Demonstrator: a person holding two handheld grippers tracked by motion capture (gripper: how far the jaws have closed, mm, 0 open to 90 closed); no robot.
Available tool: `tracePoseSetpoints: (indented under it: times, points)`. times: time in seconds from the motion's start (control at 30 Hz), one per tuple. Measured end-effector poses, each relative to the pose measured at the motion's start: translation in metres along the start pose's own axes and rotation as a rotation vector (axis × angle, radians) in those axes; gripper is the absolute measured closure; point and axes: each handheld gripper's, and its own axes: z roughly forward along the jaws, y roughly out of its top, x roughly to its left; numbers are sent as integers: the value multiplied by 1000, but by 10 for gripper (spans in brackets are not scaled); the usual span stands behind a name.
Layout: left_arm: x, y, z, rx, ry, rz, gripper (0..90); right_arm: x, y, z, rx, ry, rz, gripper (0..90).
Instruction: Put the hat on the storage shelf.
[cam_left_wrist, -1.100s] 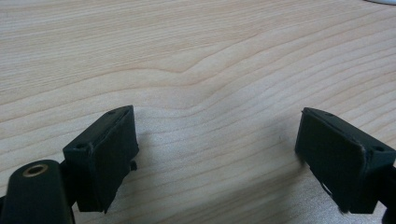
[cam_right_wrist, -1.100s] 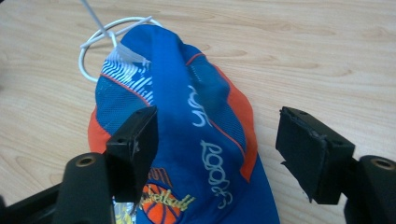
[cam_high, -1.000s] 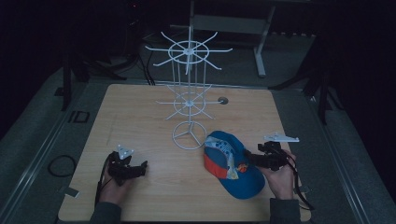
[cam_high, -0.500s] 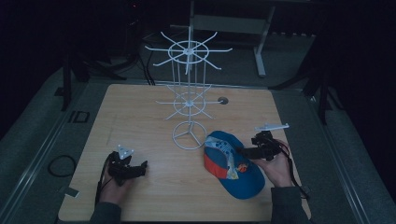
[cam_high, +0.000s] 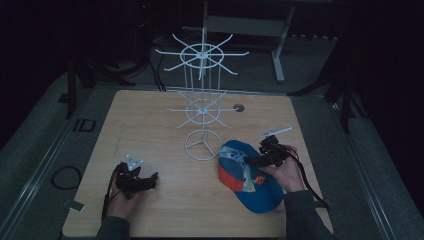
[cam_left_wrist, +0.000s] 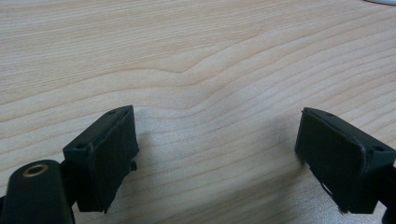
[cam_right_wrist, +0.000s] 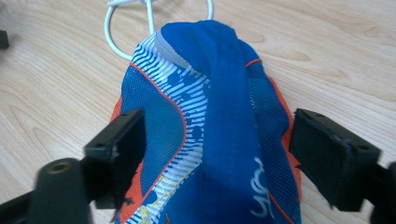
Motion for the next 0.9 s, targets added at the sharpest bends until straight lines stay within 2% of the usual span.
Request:
tracePoseSetpoints:
  times: [0.23, 0.5, 0.73, 0.83, 0.87, 0.9]
  points:
    - [0, 0, 0, 0, 0, -1, 133, 0, 7, 16, 71, -21, -18, 266]
    - [0, 0, 0, 0, 0, -1, 134, 0, 15, 36, 114, -57, -29, 281]
    - [0, 0, 0, 0, 0, 0, 134, -2, 20, 45, 160, -62, -35, 282]
    - [0, 0, 0, 0, 0, -1, 134, -4, 21, 50, 185, -61, -38, 305]
    - [0, 0, 0, 0, 0, -1, 134, -4, 21, 52, 195, -58, -44, 327]
    - [0, 0, 0, 0, 0, -1, 134, -5, 21, 54, 211, -52, -45, 391]
